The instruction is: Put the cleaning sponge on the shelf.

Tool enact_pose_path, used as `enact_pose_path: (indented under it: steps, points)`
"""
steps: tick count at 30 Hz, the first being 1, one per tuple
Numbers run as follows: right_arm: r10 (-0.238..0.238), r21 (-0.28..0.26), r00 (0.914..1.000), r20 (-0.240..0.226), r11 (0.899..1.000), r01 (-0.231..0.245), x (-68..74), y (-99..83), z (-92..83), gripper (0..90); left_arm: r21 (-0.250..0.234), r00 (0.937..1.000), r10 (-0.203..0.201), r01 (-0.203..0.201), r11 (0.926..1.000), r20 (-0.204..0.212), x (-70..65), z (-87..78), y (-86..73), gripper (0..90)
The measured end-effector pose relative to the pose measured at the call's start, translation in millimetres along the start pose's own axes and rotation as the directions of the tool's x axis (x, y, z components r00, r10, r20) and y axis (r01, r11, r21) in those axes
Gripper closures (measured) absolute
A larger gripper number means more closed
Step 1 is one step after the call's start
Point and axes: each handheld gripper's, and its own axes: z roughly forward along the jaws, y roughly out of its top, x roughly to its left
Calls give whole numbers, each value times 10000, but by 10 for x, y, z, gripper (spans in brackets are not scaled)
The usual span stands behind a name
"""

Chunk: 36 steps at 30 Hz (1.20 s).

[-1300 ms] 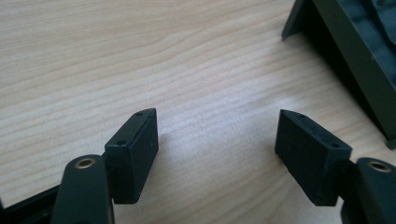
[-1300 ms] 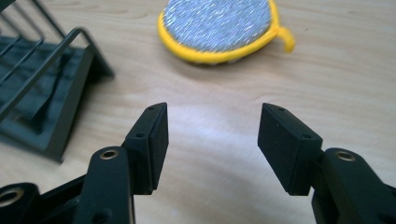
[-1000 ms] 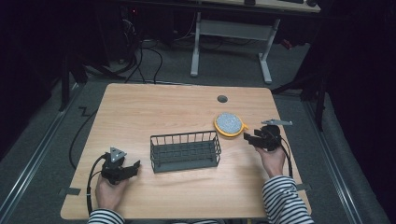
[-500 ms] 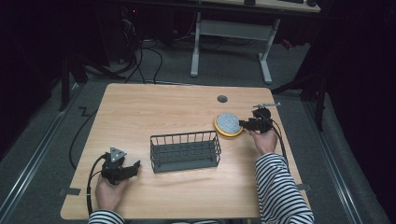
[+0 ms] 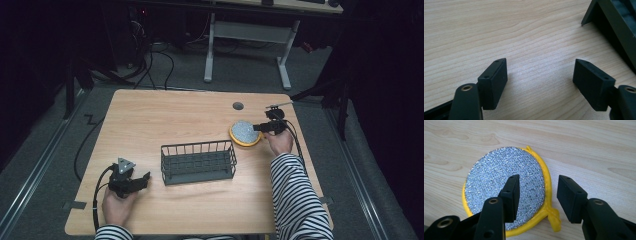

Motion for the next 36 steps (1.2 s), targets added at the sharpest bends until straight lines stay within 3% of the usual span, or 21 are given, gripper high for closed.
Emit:
enact_pose_path:
  steps: [12,19,23,30,36]
  points:
    - [84,711,9999,-133,9974,-75,-21,23,153,586,1,10000,1,-1,10000,-6,-1,0,0,282]
    - [554,1102,9970,-548,9927,-491,-111,12,223,614,-10,10000,1,-1,10000,-19,-1,1,-1,282]
    - [592,1210,9966,-564,9913,-521,-105,14,230,645,-11,10000,-3,3,10000,-25,-2,1,-1,282]
    - [-31,1389,9998,-197,9903,58,-26,29,224,788,-10,10000,-5,5,10000,-26,-2,1,-1,281]
    - [-405,1410,9991,128,9893,383,45,52,213,825,-9,10000,-6,6,10000,-24,-2,1,-1,281]
